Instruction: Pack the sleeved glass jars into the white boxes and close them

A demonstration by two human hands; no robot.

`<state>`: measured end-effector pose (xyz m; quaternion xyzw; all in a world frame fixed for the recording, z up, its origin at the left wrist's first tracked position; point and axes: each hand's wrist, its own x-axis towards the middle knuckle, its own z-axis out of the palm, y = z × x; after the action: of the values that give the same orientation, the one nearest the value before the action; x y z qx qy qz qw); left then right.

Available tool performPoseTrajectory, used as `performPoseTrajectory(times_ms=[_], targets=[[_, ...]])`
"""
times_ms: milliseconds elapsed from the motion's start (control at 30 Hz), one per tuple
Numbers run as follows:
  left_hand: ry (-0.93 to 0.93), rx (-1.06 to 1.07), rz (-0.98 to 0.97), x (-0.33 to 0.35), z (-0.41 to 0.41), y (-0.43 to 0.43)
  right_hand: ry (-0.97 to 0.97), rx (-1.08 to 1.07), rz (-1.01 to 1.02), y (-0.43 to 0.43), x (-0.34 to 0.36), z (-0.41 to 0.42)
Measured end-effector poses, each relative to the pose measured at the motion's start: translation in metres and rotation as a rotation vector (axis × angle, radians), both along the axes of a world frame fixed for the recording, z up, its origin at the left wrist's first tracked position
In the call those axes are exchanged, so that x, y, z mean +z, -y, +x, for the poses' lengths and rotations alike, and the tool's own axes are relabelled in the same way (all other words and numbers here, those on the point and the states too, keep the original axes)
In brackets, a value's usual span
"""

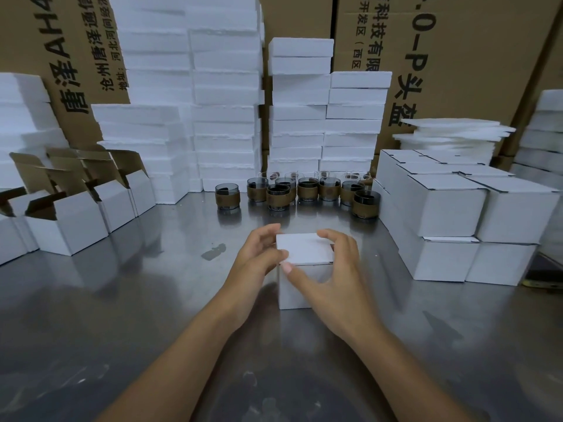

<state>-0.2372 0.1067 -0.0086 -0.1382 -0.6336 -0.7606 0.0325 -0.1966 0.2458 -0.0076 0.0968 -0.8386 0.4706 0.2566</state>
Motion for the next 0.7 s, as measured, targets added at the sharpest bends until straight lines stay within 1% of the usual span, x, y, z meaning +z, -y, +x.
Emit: performPoseTrajectory(times_ms=[133,400,533,700], targets=[[0.022,0.062,0.017,0.001,0.001,0.003,0.042,-0.043,0.06,0.003,0.001,0.006],[0.101,0.066,0.071,0.008,0.009,0.009,0.063,-0.162,-0.015,0.002,0.002,0.009],[0.124,0.068,0.101,0.01,0.014,0.011,0.087,-0.189,-0.074,-0.019,0.007,0.017],[0.129,0.058,0.099,0.011,0.018,0.012,0.049,-0.272,-0.158,-0.069,0.014,0.04]])
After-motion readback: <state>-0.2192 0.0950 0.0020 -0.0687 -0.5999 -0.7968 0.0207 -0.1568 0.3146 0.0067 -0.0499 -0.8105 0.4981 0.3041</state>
